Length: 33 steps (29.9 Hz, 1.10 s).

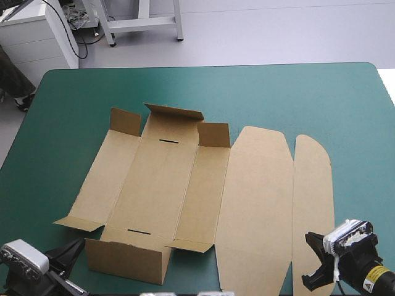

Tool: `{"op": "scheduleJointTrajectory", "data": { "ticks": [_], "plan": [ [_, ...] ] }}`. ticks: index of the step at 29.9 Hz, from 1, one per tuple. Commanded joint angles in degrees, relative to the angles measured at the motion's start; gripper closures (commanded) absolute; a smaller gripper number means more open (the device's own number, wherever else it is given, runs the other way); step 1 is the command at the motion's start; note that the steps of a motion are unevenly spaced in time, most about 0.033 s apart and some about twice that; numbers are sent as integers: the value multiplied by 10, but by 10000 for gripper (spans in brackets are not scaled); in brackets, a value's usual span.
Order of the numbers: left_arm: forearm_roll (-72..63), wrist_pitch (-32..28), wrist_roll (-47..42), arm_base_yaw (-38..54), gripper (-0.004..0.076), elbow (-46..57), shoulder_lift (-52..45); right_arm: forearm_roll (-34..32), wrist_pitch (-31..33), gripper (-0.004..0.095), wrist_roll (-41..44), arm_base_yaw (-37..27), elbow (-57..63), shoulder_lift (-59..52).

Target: Fold the box

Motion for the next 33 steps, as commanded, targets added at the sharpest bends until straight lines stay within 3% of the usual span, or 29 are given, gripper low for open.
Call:
{"op": "scheduleJointTrajectory", "data": {
  "ticks": [1, 5, 7, 11, 13, 26, 33],
  "plan": [
    [-8, -39, 1, -4, 725, -13, 9, 6, -46, 921, 2, -4, -10, -2],
    [-8, -20, 1, -4, 626, -13, 9, 14, -46, 921, 2, -4, -10, -2],
    [-8, -19, 1, -4, 522, -13, 9, 18, -46, 921, 2, -4, -10, -2],
    [-8, -19, 1, -4, 218, -13, 9, 21, -46, 921, 0, -4, -10, -2],
    [-10, -19, -5, -4, 136, -13, 9, 21, -46, 923, 0, -4, -10, -2],
    [22, -23, -35, -4, 124, -25, 20, 31, -46, 923, 0, -4, -10, -2],
    [71, -13, -68, -4, 124, -114, 154, 32, -46, 923, 0, -4, -10, -2]
  ]
}}
